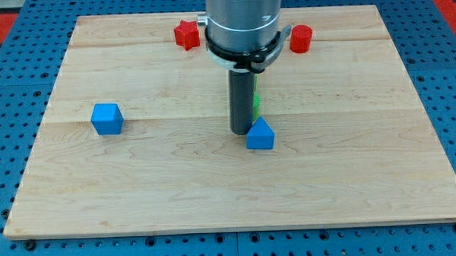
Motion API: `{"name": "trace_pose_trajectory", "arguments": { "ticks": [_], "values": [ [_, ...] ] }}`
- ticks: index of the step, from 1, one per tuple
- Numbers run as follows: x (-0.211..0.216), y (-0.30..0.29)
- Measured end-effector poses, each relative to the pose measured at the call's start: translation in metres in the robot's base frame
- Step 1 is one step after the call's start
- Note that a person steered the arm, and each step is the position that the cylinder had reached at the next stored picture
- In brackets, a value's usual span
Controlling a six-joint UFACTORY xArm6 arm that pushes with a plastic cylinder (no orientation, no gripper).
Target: Slide the blue triangle to the bottom of the green circle
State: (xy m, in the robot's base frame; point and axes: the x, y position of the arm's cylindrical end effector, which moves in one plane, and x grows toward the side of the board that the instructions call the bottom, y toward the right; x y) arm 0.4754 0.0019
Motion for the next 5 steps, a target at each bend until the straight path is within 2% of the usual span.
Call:
{"name": "trace_pose_trajectory", "arguments": {
  "ticks": [1,2,3,5],
  "values": [
    [0.057,-0.008],
    [0.057,0.062],
    [0.027,0.108],
    [0.027,0.048]
  ]
}}
